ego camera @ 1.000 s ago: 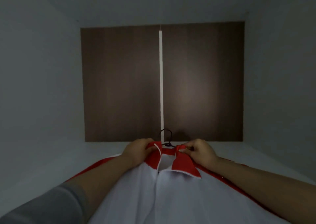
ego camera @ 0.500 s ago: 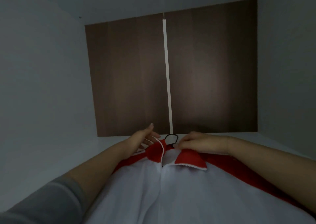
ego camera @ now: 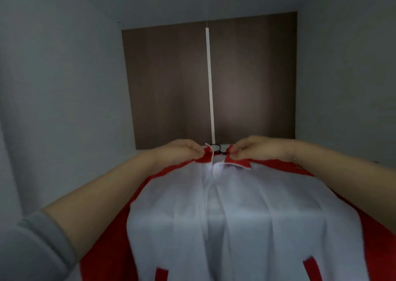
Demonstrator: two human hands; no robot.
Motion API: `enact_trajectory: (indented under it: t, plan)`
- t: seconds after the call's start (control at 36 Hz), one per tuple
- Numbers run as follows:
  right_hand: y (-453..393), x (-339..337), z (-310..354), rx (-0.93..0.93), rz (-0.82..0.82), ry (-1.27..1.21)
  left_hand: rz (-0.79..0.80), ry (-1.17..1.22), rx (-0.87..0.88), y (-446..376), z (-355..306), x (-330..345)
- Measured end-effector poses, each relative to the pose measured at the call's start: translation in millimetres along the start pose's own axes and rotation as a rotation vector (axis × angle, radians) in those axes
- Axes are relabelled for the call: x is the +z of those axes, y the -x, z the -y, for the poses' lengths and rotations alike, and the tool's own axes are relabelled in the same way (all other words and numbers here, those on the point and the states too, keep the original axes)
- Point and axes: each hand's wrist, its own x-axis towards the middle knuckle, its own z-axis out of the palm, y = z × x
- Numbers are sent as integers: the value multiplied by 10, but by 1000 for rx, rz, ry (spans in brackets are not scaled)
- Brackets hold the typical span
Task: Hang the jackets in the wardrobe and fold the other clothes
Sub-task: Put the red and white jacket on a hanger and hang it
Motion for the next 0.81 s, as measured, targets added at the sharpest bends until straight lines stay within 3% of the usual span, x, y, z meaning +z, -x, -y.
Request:
enact_trajectory:
  t: [0.25,0.36,0.47,0.69,0.81]
  plan:
    - [1168,476,361,-126,-195,-270,-113,-83,154,1010,-264,472]
    - [1642,807,463,-122,-321,-388,-188,40,157,1468,-254,686]
    - [2008,1331,450,-66,-325,-570,-181,195,184,1954,-71,999]
    - [2339,2487,46,186,-289,-902,-210,594,-145,2617,598,1720]
    - [2347,2951,-131,262,-307,-898,-204,761,-312,2840,895,2093]
